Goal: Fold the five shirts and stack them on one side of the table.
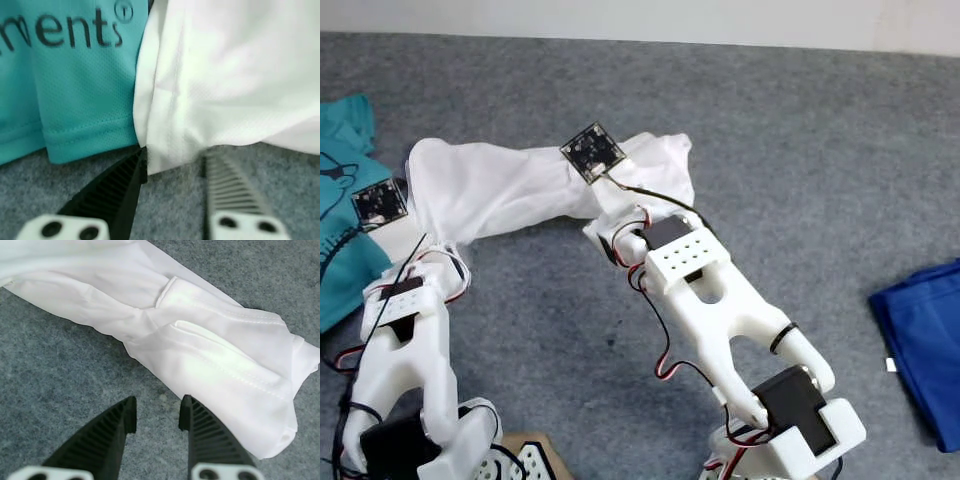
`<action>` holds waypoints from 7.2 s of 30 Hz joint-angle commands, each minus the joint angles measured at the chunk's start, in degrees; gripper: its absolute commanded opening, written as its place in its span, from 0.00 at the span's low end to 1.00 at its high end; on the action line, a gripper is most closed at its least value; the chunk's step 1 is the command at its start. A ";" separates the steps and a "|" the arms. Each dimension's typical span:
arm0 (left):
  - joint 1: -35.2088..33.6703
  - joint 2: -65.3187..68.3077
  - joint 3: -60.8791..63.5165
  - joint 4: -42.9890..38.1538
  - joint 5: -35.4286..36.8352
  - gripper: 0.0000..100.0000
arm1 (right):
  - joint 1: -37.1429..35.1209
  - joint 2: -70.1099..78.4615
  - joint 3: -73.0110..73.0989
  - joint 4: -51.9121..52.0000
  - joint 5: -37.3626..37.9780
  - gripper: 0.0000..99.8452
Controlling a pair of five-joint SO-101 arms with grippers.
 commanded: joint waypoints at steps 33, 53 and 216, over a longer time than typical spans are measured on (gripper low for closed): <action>4.00 16.22 -31.16 0.70 8.53 0.01 | -4.00 -3.03 2.15 -1.89 0.35 0.16; 3.74 27.82 -30.46 0.44 8.53 0.01 | -9.98 36.53 -28.70 -13.85 -6.24 0.16; 4.62 64.75 -122.68 81.49 8.53 0.01 | -2.51 77.05 -129.54 38.73 -23.03 0.01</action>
